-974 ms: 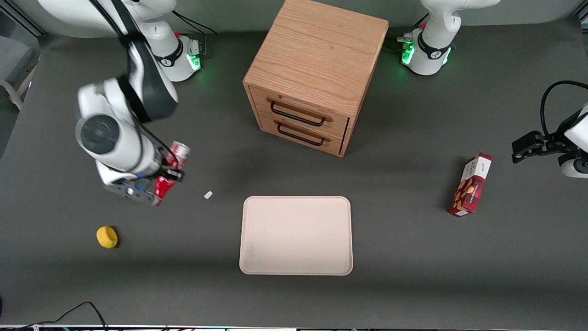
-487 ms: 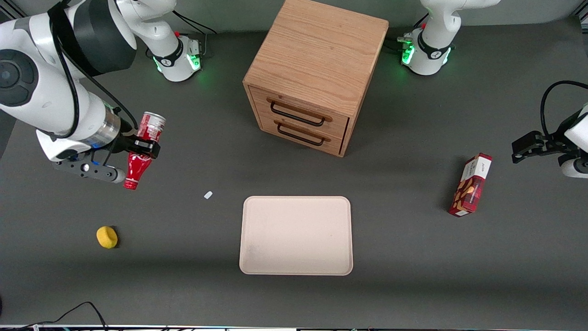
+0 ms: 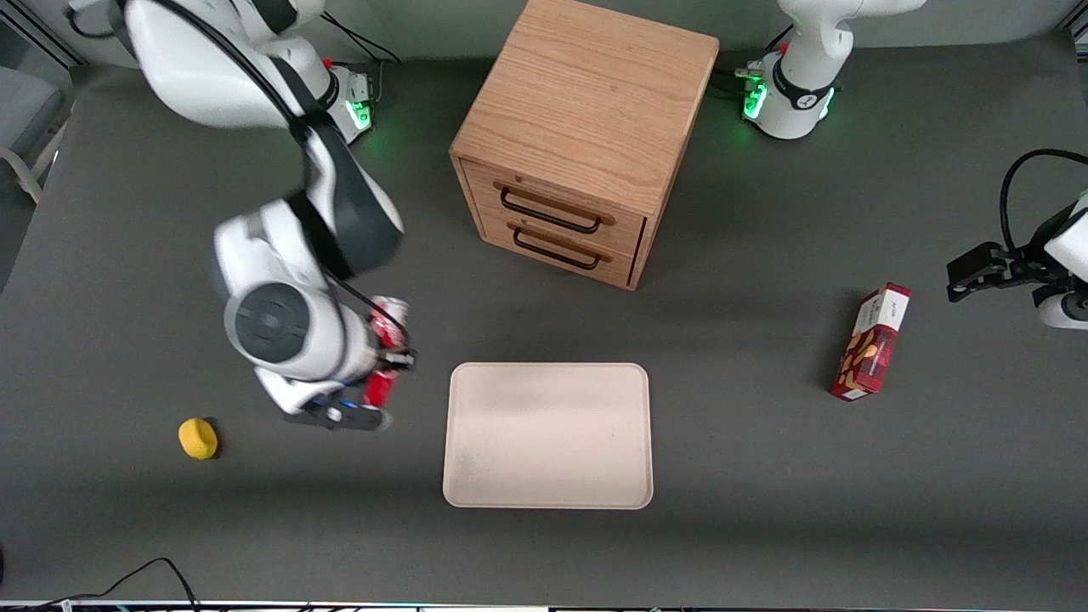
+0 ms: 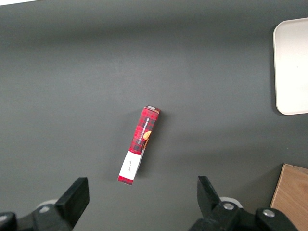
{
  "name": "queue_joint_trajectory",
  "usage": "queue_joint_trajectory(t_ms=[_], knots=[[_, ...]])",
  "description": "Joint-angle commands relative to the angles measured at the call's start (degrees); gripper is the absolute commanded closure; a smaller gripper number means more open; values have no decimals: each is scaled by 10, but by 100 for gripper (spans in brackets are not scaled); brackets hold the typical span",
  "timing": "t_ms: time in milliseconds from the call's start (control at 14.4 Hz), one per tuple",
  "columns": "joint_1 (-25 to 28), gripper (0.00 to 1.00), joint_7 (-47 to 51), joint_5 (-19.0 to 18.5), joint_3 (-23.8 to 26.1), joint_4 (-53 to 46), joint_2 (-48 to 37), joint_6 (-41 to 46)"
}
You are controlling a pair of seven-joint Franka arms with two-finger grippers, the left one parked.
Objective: Place coke bottle on tray
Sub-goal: 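Lift the bottle and carry it over the cream tray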
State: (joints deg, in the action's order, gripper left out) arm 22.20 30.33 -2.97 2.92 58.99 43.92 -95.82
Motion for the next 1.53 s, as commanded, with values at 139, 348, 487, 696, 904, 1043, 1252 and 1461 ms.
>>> queue_joint_trajectory(t_ms=[139, 348, 487, 696, 904, 1043, 1252, 1461], knots=[[35, 100, 6, 2, -13, -63, 127, -142], [46, 100, 11, 0, -20, -63, 163, -186], [50, 100, 6, -3, -21, -63, 179, -199], [51, 100, -9, -4, -31, -63, 187, -211], [51, 100, -31, -4, -37, -63, 192, -213], [52, 67, -33, -4, -39, -63, 194, -220], [58, 0, -25, -10, -39, -60, 196, -227], [60, 0, -25, -11, -39, -60, 195, -228]])
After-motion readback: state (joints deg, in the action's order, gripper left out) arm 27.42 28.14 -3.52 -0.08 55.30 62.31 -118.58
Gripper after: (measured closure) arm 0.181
